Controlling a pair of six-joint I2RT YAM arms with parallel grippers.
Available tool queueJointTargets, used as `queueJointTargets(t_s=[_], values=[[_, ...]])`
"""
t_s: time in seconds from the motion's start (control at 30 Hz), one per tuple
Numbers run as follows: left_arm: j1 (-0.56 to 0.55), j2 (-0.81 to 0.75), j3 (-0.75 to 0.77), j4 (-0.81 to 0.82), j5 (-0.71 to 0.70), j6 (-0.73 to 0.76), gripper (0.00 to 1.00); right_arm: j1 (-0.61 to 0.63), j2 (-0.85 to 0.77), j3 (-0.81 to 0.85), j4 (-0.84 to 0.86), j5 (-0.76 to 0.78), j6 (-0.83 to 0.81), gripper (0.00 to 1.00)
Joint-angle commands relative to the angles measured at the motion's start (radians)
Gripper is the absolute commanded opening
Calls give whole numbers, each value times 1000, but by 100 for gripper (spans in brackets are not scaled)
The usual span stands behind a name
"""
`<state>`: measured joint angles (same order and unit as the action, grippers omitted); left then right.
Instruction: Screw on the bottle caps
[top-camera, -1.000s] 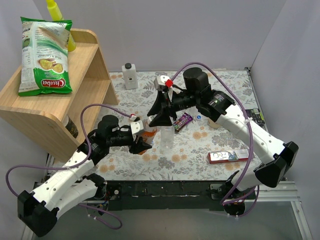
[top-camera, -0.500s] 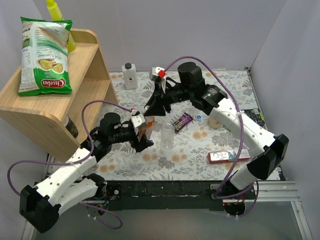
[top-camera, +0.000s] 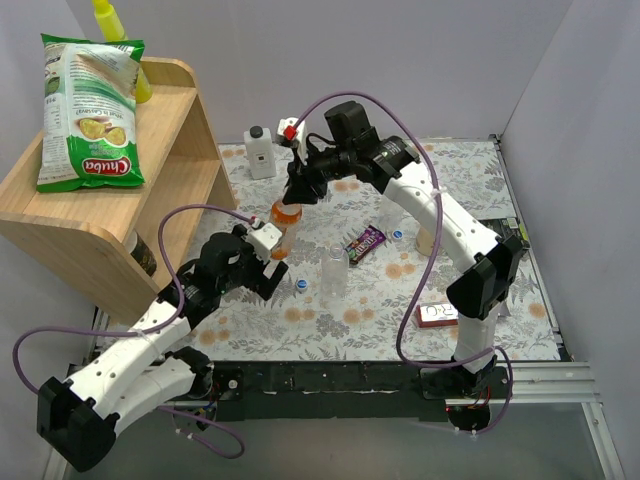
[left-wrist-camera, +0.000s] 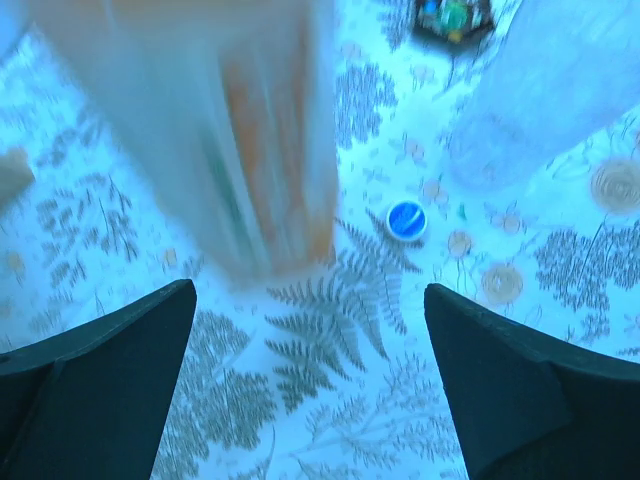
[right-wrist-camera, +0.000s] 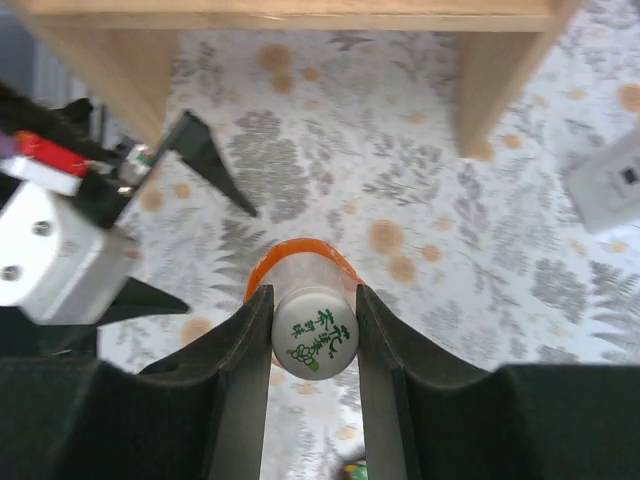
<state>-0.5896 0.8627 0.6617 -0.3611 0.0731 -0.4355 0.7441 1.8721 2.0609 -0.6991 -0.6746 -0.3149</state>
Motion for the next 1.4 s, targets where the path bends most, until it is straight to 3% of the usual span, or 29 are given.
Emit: queueJointTargets(t_s=[0.0, 0.07, 0.27, 0.6, 1.1, 1.37], values=[[5, -33, -36, -139, -114, -54, 98, -60, 33, 113, 76, 136, -138, 1], [5, -22, -45, -159, -131, -81, 98, -74, 38, 140, 75, 58, -136, 1], [5, 1, -57, -165, -153, -28, 98, -74, 35, 120, 84, 188, -179, 1], [5, -4, -36, -200, 69, -2, 98, -77, 162, 179, -11, 357, -175, 1], [5, -25, -62, -194, 102, 15, 98, -91, 274, 255, -126, 394, -70, 2], [5, -33, -66, -193, 103, 18, 98, -91, 268, 228, -99, 400, -75, 19]])
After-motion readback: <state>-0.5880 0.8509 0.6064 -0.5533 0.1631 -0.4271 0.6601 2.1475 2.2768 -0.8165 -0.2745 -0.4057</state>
